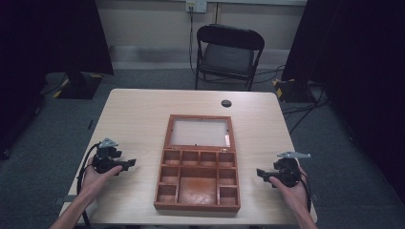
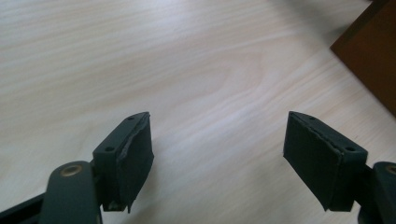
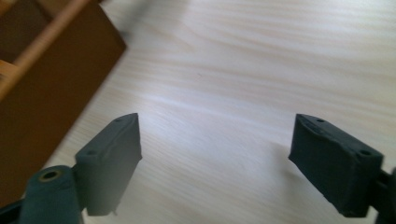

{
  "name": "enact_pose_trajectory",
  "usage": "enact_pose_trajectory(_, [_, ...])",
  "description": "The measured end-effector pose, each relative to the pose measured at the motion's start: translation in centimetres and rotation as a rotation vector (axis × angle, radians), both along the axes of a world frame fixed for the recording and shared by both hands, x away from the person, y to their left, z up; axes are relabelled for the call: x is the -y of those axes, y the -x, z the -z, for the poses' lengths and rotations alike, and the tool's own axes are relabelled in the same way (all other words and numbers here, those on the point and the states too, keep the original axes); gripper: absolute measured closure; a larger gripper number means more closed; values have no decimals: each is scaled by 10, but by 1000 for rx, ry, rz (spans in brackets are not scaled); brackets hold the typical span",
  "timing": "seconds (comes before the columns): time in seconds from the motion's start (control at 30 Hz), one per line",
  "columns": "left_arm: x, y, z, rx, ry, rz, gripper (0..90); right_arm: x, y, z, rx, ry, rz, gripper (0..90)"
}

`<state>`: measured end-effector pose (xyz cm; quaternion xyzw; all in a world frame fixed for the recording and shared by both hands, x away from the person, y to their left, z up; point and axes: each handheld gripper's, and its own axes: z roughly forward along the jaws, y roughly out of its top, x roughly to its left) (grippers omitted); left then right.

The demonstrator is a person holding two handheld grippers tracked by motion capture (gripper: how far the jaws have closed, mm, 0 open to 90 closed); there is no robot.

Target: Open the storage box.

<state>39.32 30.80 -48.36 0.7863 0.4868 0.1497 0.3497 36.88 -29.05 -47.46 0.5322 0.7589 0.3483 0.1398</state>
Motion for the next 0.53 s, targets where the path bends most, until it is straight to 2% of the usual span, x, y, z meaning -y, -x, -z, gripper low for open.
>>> enact_pose_trajectory(0.07, [-2, 4, 3, 1, -12, -17, 223, 3, 2, 4, -4, 50, 26, 161])
enact_pose_trajectory(0.13, [-3, 6, 7, 2, -58, -32, 202, 4, 3, 10, -27, 61, 51, 140])
enact_pose_trajectory(0.17, [-1, 7, 10, 21, -85, -40, 202, 4, 3, 10, -27, 61, 51, 140])
enact_pose_trajectory(0.2, [0, 8, 12, 47, -104, -37, 160, 6, 4, 12, -11, 85, 62, 145])
enact_pose_trajectory(0.27, [1, 8, 16, 72, -66, -46, 146, 7, 4, 13, -4, 90, 73, 142])
enact_pose_trajectory(0.3, [0, 8, 17, 79, -71, -45, 121, 7, 5, 19, 53, 133, 77, 120])
enact_pose_trajectory(0.33, [-1, 8, 18, 84, -74, -45, 121, 7, 5, 19, 53, 133, 77, 120])
enact_pose_trajectory(0.37, [-1, 9, 19, 92, -66, -54, 105, 7, 6, 21, 79, 150, 74, 89])
enact_pose_trajectory(0.43, [-1, 9, 19, 91, -66, -56, 100, 6, 6, 26, 109, 137, 80, 55])
enact_pose_trajectory(0.53, [-1, 7, 19, 92, -72, -53, 86, 6, 6, 26, 108, 137, 80, 54])
